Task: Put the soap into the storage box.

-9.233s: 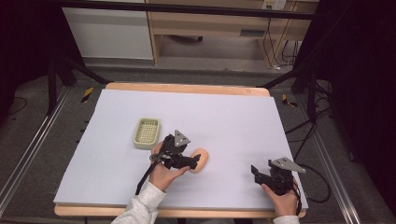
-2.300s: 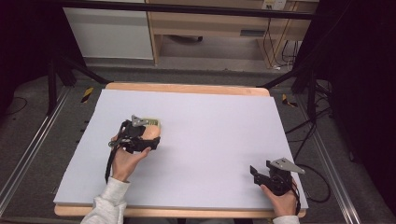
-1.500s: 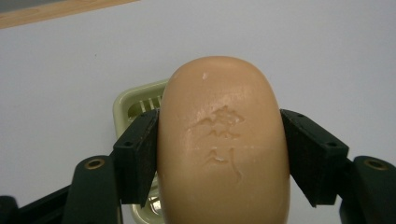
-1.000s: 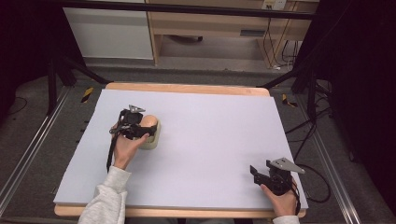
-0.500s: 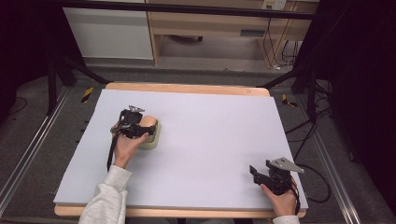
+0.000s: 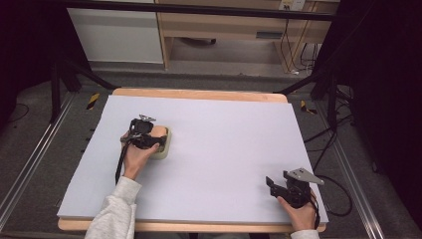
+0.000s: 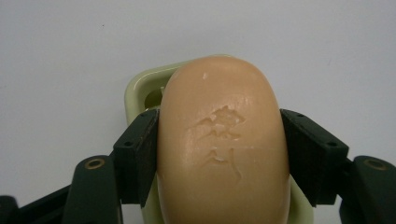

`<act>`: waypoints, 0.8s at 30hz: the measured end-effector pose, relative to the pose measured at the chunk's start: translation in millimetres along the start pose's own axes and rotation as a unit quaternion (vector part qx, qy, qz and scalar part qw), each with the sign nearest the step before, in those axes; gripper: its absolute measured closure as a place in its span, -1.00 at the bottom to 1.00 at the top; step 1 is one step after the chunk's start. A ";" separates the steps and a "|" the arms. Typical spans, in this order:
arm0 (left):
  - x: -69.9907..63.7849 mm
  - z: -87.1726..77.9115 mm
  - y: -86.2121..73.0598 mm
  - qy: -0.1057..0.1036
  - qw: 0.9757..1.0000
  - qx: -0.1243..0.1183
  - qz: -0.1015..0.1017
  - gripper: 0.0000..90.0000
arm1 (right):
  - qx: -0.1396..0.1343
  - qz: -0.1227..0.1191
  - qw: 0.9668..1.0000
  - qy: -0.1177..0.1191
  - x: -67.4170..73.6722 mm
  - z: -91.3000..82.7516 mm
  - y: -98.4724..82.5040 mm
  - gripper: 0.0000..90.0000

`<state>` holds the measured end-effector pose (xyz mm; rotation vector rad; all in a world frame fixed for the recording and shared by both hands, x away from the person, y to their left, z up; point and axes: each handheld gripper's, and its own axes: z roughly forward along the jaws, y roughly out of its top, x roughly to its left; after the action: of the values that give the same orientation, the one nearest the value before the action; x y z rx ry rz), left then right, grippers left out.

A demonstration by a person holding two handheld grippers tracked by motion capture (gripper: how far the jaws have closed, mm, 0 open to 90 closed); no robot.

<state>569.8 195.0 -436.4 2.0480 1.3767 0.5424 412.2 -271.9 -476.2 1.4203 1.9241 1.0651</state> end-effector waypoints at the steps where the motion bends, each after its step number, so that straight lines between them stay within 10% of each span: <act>1: -0.3 1.1 -0.3 0.001 1.000 0.001 0.001 -0.29 | 0.000 0.000 1.000 0.000 0.1 0.0 0.0 -0.35; 24: 1.8 10.7 -4.2 0.001 1.000 0.011 -0.006 -0.29 | 0.001 -0.001 1.000 0.000 0.0 0.1 -0.1 -0.36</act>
<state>574.4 195.1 -447.1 2.0565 1.4015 0.5265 412.2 -271.9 -476.3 1.4196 1.9258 1.0643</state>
